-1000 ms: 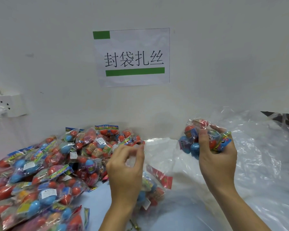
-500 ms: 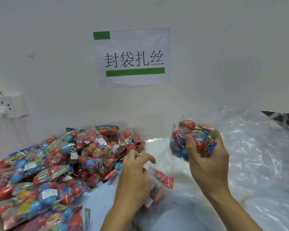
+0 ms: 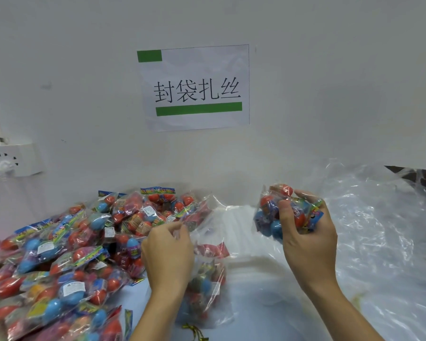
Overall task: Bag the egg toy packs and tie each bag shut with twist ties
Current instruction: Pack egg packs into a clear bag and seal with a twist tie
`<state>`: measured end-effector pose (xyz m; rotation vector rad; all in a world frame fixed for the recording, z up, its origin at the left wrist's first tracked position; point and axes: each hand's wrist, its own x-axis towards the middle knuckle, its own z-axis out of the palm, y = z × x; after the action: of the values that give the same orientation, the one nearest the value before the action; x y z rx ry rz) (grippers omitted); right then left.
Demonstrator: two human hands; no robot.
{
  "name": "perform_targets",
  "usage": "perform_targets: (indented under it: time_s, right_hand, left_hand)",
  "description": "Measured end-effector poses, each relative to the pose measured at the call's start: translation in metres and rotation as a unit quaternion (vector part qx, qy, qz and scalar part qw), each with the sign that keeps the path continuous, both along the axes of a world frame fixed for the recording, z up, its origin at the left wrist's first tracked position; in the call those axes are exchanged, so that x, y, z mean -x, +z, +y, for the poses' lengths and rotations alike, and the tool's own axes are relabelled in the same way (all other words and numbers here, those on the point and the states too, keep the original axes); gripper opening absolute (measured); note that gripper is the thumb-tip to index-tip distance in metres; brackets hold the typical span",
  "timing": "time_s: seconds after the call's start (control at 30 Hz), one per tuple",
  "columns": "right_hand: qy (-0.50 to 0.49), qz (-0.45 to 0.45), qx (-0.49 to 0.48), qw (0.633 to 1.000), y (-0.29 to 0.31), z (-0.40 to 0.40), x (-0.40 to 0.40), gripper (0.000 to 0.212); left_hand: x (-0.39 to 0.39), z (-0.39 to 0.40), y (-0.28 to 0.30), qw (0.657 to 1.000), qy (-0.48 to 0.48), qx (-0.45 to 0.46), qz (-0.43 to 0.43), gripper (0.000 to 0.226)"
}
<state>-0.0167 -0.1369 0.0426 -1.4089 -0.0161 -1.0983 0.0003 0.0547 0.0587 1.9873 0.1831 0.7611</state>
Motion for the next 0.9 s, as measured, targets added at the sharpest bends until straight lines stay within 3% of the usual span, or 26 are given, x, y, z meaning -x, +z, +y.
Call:
perform_targets:
  time_s: [0.17,0.37,0.6,0.9]
  right_hand:
    - [-0.035,0.026,-0.046,0.998,-0.008,-0.010,-0.006,0.045]
    - [-0.082,0.022,-0.095,0.992,-0.007,-0.026,-0.009,0.028]
    - [-0.086,0.020,-0.105,0.991,-0.001,-0.025,-0.007,0.021]
    - [-0.060,0.004,-0.086,0.995,0.001,-0.018,-0.006,0.021]
  left_hand:
    - [-0.007,-0.027,0.055,0.993,-0.103,-0.030,-0.043,0.042]
    - [0.017,-0.046,0.058,0.966,-0.162,-0.030,-0.198,0.040]
    - [0.023,-0.023,0.012,0.988,-0.119,-0.074,-0.064,0.040]
    - [0.028,-0.014,0.022,0.981,-0.094,-0.126,-0.116,0.042]
